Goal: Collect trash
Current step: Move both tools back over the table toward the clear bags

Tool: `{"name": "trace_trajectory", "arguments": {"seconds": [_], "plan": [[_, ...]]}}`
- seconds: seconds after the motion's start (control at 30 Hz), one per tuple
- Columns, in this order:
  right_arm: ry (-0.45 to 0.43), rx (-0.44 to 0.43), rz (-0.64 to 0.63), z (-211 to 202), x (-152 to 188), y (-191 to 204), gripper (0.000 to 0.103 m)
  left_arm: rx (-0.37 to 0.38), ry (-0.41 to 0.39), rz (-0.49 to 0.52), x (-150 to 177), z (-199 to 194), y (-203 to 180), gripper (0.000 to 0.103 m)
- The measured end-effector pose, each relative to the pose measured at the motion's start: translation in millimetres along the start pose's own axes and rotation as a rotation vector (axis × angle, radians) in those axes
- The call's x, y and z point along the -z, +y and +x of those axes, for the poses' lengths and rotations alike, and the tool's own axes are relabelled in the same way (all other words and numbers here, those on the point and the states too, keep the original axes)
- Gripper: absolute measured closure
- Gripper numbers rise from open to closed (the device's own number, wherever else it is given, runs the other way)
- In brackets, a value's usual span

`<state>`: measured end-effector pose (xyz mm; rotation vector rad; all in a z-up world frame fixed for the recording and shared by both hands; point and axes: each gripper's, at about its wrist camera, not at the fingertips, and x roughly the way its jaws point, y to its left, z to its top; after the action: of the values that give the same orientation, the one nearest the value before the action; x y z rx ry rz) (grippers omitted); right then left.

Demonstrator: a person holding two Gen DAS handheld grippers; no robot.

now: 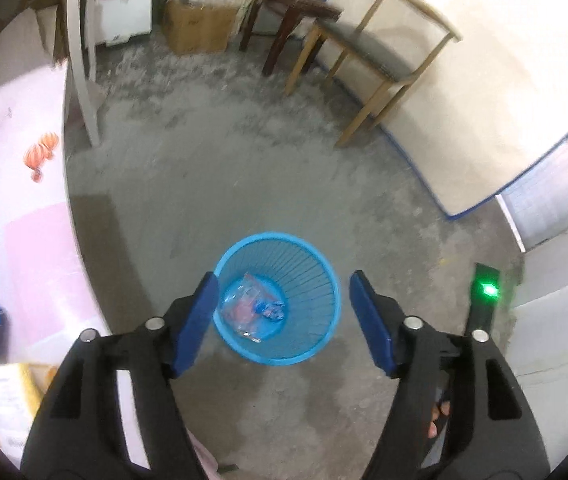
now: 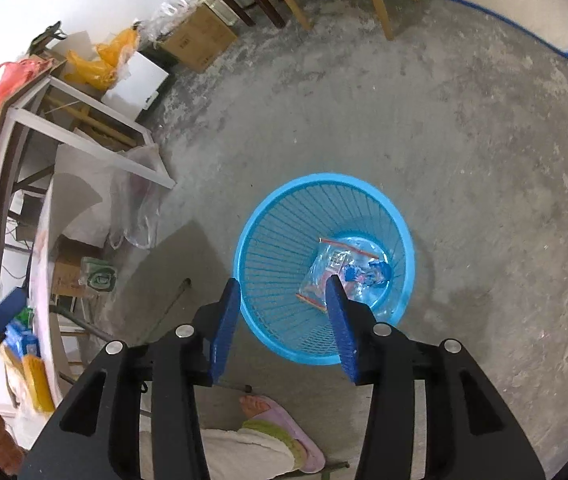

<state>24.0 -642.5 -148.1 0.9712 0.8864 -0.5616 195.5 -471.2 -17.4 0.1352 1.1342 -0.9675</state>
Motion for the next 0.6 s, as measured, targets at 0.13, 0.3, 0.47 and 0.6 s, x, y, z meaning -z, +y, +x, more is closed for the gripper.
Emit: {"name": "trace_trajectory", "arguments": {"seconds": [0.13, 0.3, 0.47, 0.6], "plan": [[-0.046, 0.022, -0.074, -34, 13, 18, 0.049, 0.041, -0.118, 0.050, 16, -61, -1, 0.030], [-0.127, 0.072, -0.237, -84, 38, 63, 0.031, 0.078, -0.258, 0.100, 59, -149, 7, 0.025], [-0.226, 0.114, -0.406, -127, 67, 116, 0.012, 0.116, -0.232, 0.068, 118, -199, 29, 0.020], [-0.291, 0.143, -0.550, -148, 92, 165, 0.006, 0.039, -0.250, -0.014, 164, -219, 56, 0.016]]}}
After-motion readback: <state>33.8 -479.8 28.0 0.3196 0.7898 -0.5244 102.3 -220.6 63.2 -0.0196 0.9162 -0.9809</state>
